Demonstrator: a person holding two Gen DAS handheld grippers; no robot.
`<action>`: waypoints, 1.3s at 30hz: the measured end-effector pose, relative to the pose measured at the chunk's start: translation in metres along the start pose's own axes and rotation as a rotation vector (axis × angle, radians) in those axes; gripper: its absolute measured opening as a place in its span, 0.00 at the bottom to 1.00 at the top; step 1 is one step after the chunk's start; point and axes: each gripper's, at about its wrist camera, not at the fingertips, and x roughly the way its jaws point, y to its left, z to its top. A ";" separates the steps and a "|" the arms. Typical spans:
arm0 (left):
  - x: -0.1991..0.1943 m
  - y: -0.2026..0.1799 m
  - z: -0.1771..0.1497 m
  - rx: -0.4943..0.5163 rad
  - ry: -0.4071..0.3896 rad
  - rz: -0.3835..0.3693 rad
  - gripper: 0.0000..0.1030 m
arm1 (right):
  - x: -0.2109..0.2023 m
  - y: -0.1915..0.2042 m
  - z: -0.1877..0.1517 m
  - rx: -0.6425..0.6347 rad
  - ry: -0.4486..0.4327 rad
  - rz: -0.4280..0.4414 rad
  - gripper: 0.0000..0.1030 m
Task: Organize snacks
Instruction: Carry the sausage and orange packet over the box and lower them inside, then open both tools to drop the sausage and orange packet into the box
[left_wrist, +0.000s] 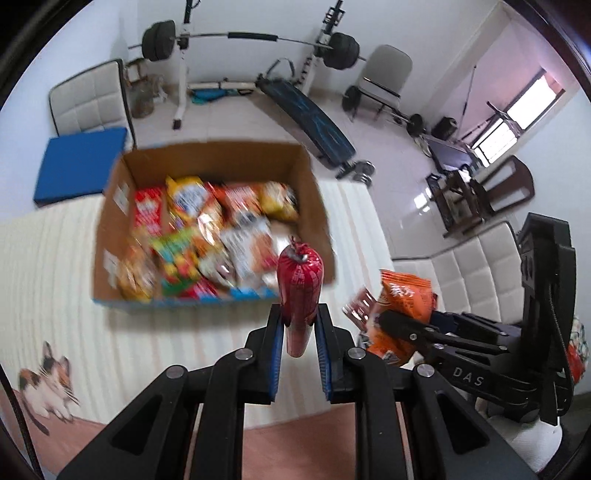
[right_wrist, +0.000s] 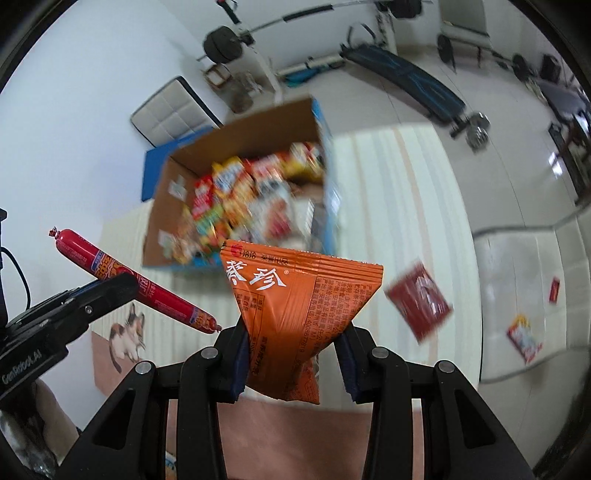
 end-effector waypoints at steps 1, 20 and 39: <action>0.000 0.005 0.009 -0.001 -0.002 0.012 0.14 | 0.003 0.008 0.014 -0.013 -0.001 -0.003 0.42; 0.153 0.136 0.142 -0.103 0.311 0.208 0.20 | 0.150 0.036 0.115 -0.011 0.256 -0.148 0.50; 0.123 0.114 0.112 -0.085 0.189 0.159 0.93 | 0.119 0.058 0.111 -0.069 0.146 -0.173 0.92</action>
